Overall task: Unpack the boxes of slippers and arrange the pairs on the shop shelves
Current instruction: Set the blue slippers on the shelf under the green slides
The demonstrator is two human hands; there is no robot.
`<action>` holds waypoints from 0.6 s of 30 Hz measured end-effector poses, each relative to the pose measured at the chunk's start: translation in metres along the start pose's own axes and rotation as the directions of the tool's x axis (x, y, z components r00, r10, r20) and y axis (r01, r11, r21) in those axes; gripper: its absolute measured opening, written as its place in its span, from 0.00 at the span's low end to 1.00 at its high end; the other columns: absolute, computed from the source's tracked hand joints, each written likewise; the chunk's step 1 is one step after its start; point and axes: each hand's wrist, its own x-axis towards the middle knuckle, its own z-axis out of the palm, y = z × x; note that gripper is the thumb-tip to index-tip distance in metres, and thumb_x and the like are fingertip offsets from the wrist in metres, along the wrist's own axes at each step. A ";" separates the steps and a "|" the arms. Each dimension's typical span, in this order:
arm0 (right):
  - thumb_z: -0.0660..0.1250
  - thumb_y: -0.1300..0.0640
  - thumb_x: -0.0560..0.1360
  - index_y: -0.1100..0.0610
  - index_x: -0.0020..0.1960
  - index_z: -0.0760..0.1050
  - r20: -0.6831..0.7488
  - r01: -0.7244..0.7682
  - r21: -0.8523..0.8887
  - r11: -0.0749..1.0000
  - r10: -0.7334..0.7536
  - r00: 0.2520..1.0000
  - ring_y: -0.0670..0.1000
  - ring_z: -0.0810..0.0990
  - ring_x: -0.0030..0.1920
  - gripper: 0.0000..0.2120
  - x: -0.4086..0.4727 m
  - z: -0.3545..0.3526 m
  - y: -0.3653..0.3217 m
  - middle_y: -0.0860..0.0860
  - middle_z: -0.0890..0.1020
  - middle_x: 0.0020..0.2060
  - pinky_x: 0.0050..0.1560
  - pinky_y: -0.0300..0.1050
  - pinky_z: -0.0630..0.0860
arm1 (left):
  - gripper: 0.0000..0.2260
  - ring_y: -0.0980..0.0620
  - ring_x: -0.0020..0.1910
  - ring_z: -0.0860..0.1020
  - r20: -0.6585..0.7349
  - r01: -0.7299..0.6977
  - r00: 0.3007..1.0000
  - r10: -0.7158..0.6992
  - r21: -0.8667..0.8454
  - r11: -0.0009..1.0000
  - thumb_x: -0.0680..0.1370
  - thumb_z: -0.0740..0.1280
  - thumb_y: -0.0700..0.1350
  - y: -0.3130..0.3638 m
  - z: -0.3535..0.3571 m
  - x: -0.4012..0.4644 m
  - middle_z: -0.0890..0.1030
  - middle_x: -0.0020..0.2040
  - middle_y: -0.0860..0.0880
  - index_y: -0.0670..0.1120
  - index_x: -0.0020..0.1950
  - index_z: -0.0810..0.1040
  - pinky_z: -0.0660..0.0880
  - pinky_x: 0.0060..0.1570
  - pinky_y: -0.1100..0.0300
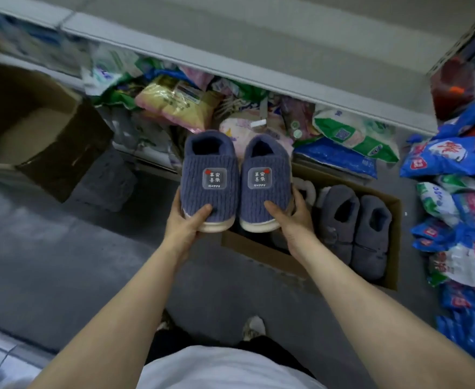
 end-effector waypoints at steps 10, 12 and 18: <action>0.80 0.50 0.65 0.50 0.76 0.67 0.253 0.186 0.025 0.982 -0.186 0.949 0.47 0.79 0.65 0.42 -0.033 0.255 -0.033 0.47 0.79 0.67 0.69 0.57 0.74 | 0.35 0.48 0.61 0.80 -0.099 -0.229 0.971 0.219 -0.116 0.966 0.72 0.77 0.45 0.119 -0.219 0.016 0.78 0.66 0.52 0.60 0.74 0.66 0.82 0.50 0.46; 0.79 0.52 0.66 0.52 0.76 0.67 0.297 0.179 0.055 0.982 -0.187 0.936 0.49 0.79 0.65 0.42 -0.039 0.308 -0.035 0.49 0.79 0.67 0.69 0.59 0.74 | 0.36 0.47 0.62 0.80 -0.112 -0.256 0.963 0.244 -0.110 0.960 0.71 0.78 0.46 0.146 -0.267 0.018 0.77 0.66 0.52 0.60 0.74 0.66 0.82 0.51 0.44; 0.78 0.57 0.71 0.49 0.77 0.65 0.409 0.139 0.124 0.982 -0.178 0.895 0.54 0.80 0.65 0.38 -0.060 0.436 -0.043 0.51 0.80 0.67 0.66 0.62 0.76 | 0.43 0.47 0.64 0.78 -0.187 -0.291 0.944 0.273 -0.076 0.954 0.62 0.82 0.57 0.206 -0.390 0.029 0.76 0.67 0.55 0.65 0.73 0.66 0.79 0.57 0.39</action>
